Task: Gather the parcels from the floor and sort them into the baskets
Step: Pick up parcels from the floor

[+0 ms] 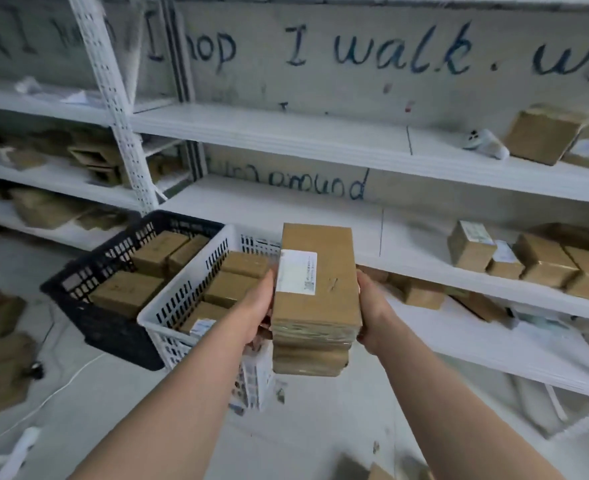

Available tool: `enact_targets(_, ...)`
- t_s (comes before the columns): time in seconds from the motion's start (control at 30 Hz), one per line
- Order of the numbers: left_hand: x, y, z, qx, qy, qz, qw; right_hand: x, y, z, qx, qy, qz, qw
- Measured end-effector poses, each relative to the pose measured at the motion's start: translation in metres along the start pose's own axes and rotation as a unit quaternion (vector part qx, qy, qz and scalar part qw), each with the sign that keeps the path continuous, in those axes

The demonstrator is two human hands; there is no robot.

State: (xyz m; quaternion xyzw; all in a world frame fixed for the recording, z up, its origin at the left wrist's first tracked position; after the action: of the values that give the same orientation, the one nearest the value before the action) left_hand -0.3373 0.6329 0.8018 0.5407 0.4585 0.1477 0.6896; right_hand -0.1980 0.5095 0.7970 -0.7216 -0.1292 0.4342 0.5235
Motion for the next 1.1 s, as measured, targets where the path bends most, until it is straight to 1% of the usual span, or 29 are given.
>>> enact_targets(0.2, 0.042, 0.043, -0.126, -0.007, -0.007, 0.026, 1.000, 0.046, -0.039, 0.130, 0.009, -0.006, -0.004, 1.000)
enact_targets(0.37, 0.087, 0.046, -0.176, -0.004, -0.054, -0.014, 0.998, 0.078, -0.042, 0.184, 0.025, 0.009, 0.022, 0.999)
enact_targets(0.47, 0.115, 0.038, -0.179, -0.022, -0.103, -0.039, 0.994, 0.094, -0.035, 0.193, 0.033, 0.026, 0.043, 0.998)
enact_targets(0.53, 0.129, 0.033, -0.174, -0.011, -0.123, -0.053, 0.991, 0.107, -0.030, 0.192, 0.043, 0.041, 0.060, 0.996)
enact_targets(0.67, 0.159, 0.022, -0.164, -0.015, -0.128, -0.081, 0.988, 0.138, -0.020, 0.183, 0.030, 0.072, 0.098, 0.992)
enact_targets(0.8, 0.187, 0.008, -0.155, -0.001, -0.119, -0.107, 0.987, 0.168, -0.006, 0.173, 0.005, 0.082, 0.142, 0.986)
enact_targets(1.0, 0.239, -0.015, -0.137, 0.028, -0.124, -0.156, 0.979, 0.211, 0.015, 0.159, 0.027, 0.074, 0.169, 0.982)
enact_targets(1.1, 0.243, -0.010, -0.130, 0.030, -0.127, -0.159, 0.979, 0.224, 0.019, 0.155, 0.019, 0.086, 0.177, 0.980)
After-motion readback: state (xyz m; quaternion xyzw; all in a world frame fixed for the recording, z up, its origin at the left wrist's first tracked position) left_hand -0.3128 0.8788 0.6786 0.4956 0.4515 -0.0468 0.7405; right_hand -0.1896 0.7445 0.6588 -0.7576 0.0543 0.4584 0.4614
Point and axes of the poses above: each hand's wrist, its own x-axis towards the middle knuckle, its own z-axis out of the palm, y = z × x, the point moved 3 cm from there along x, towards the middle knuckle, and after that the axes turned 9 degrees about -x, right-handed, at the moved point
